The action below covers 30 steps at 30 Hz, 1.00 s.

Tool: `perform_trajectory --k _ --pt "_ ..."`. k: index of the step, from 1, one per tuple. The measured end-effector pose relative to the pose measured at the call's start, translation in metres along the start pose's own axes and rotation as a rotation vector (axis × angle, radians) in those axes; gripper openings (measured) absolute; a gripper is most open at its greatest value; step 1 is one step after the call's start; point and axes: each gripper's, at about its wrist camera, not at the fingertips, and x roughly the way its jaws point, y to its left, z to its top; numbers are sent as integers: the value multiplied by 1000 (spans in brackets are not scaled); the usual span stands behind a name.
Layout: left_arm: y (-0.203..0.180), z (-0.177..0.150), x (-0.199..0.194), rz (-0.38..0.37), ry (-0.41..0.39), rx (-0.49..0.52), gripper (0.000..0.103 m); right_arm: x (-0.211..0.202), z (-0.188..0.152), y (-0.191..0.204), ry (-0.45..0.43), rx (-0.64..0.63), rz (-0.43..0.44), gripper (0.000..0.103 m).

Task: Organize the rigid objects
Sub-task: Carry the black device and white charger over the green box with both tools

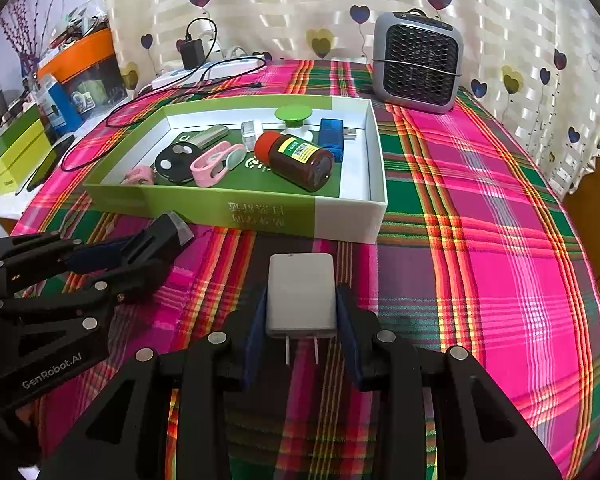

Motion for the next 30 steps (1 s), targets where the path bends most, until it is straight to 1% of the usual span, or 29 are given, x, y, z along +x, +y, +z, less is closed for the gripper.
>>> perform_trajectory --k 15,23,30 --pt "0 0 0 1 0 -1 26 0 0 1 -1 -2 -2 35" --pt "6 -1 -4 -6 4 -21 26 -3 0 6 -13 -16 20 34" --pt "6 0 -14 -2 -15 -26 26 -12 5 10 -29 -22 35 34"
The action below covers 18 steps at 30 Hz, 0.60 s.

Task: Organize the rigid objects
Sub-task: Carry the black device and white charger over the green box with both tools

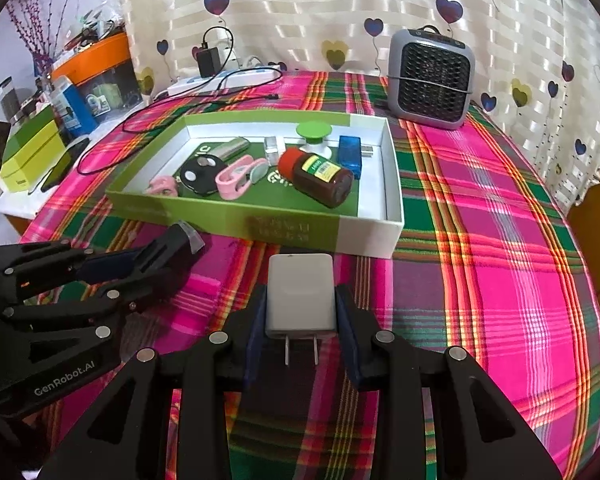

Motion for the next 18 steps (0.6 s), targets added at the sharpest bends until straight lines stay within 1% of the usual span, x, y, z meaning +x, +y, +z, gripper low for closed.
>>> perform_trajectory --k 8,18 --pt "3 8 -17 0 -35 -16 26 -11 10 2 -26 1 15 34" --pt "6 20 -29 12 -60 -18 26 -18 26 2 -49 -1 29 34"
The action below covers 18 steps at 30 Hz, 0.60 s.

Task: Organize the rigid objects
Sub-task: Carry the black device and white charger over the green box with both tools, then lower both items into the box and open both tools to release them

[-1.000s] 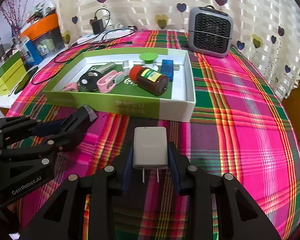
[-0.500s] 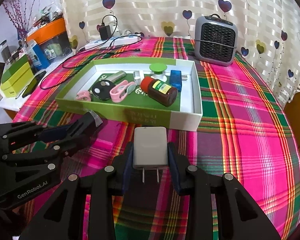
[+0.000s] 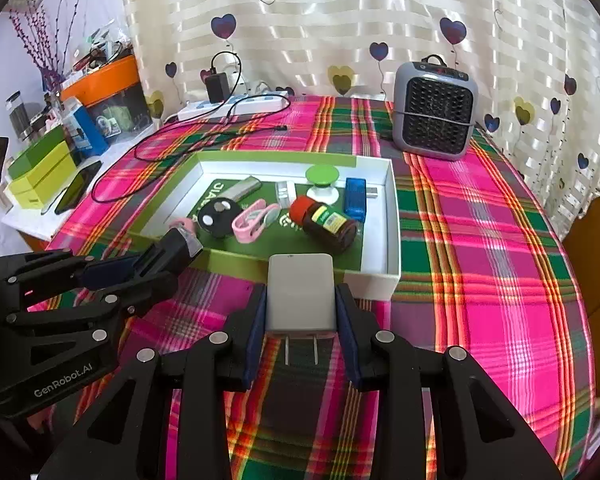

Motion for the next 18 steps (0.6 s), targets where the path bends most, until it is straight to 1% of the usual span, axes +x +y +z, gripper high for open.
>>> perform_trajectory --k 11,18 --pt "13 21 4 13 -15 -32 26 0 21 -2 -15 -4 20 34" --pt "21 32 13 23 -16 -42 26 11 35 -1 -14 -8 37 34"
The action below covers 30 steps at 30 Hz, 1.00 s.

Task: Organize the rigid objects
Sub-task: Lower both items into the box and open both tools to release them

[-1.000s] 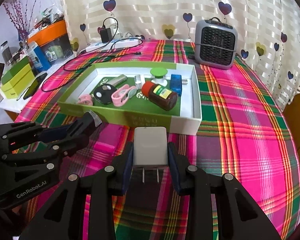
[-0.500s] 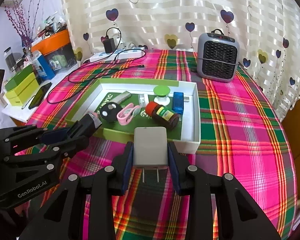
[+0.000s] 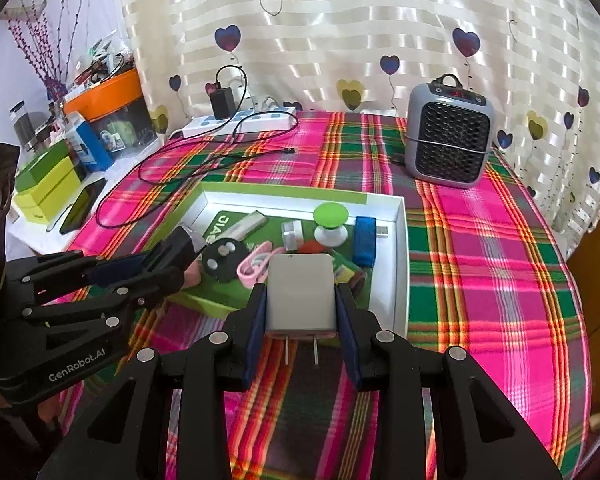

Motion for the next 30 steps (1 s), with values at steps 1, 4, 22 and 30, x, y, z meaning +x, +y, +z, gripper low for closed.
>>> perform_trajectory --k 1,4,22,30 --pt "2 2 3 1 2 -2 26 2 2 0 -1 1 3 34" --pt "6 5 10 -2 8 -12 26 10 6 0 6 3 11 34" --pt "32 17 49 7 44 -57 26 57 15 5 69 -22 26 34" --pt "38 18 56 1 43 -68 26 68 14 3 87 -15 34 34"
